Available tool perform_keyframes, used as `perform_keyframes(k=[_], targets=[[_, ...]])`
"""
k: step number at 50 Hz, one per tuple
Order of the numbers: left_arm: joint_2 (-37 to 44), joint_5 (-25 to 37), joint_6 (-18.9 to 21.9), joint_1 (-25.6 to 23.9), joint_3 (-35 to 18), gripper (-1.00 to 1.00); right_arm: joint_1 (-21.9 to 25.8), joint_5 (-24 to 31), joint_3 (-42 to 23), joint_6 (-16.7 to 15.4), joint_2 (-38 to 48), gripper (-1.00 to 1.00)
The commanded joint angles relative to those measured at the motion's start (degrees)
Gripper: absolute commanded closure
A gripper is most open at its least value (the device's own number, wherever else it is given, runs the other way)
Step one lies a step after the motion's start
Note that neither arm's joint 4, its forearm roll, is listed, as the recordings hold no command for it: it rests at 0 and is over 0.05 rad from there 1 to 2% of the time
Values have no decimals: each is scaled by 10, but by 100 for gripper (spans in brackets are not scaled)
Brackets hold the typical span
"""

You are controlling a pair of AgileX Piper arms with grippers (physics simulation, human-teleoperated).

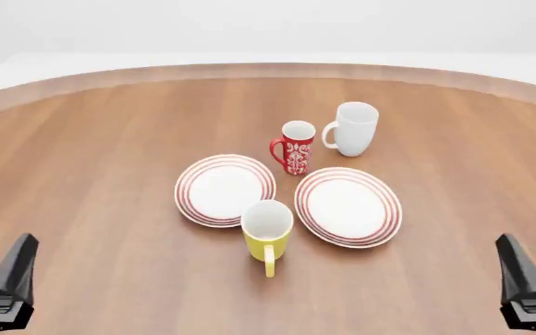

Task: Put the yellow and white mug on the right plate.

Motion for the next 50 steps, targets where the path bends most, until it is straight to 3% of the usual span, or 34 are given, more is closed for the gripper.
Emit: perform_keyframes(k=[1,3,15,17,19,26,32,34,37,40,42,50], targets=[[0,0,0,0,0,-100,4,-11,-4,-21,27,-100],[0,0,0,0,0,-100,-2,-13,0,-39,26,-100],[0,0,0,0,0,-100,20,24,-28,-59,9,-100],[0,0,0,0,0,-100,27,15,-36,-45,64,-100],[0,0,0,0,0,-100,32,33,-48,-39,54,-100],[0,0,0,0,0,-100,61,64,-76,-54,82,-100],[0,0,0,0,0,-100,104,98,-118,-18,133,-100],[0,0,0,0,0,-100,120,108,-127,-26,138,-100],[0,0,0,0,0,-100,142,129,-148,-5,153,-100],[0,0,0,0,0,-100,141,147,-170,-8,154,-100],[0,0,0,0,0,-100,182,158,-186,-18,157,-100],[0,0,0,0,0,-100,228,172,-219,5,200,-100]])
